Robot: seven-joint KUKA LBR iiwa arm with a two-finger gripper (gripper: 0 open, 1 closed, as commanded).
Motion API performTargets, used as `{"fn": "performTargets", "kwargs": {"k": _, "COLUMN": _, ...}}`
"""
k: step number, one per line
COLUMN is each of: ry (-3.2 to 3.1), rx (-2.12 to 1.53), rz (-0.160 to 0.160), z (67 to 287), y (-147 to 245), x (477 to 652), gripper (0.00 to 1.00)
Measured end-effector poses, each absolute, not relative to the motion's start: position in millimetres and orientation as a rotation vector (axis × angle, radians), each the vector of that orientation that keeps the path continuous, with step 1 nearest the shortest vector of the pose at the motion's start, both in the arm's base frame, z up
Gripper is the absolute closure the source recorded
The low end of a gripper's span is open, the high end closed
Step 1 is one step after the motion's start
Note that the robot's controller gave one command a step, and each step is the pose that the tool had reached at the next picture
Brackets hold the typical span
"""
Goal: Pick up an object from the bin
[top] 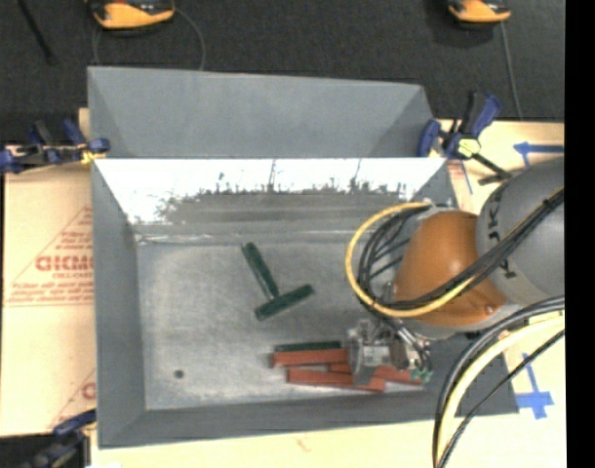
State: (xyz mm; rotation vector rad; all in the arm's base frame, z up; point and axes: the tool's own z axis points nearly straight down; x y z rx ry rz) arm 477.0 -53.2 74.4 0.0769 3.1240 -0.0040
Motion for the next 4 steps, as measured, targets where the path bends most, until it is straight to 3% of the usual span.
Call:
{"fn": "performTargets", "kwargs": {"k": 1, "ry": 3.128, "rx": 0.074, "rz": -0.003, "z": 72.7, "y": -52.5, "x": 475.6, "gripper": 0.0}}
{"fn": "performTargets", "kwargs": {"k": 2, "ry": 3.136, "rx": 0.072, "rz": -0.002, "z": 73.5, "y": -52.3, "x": 474.0, "gripper": 1.0}}
{"fn": "performTargets", "kwargs": {"k": 3, "ry": 3.122, "rx": -0.262, "rz": -0.001, "z": 204.8, "y": -14.6, "x": 482.0, "gripper": 1.0}}
{"fn": "performTargets", "kwargs": {"k": 4, "ry": 3.129, "rx": -0.261, "rz": -0.001, "z": 201.8, "y": -15.1, "x": 480.6, "gripper": 0.0}}
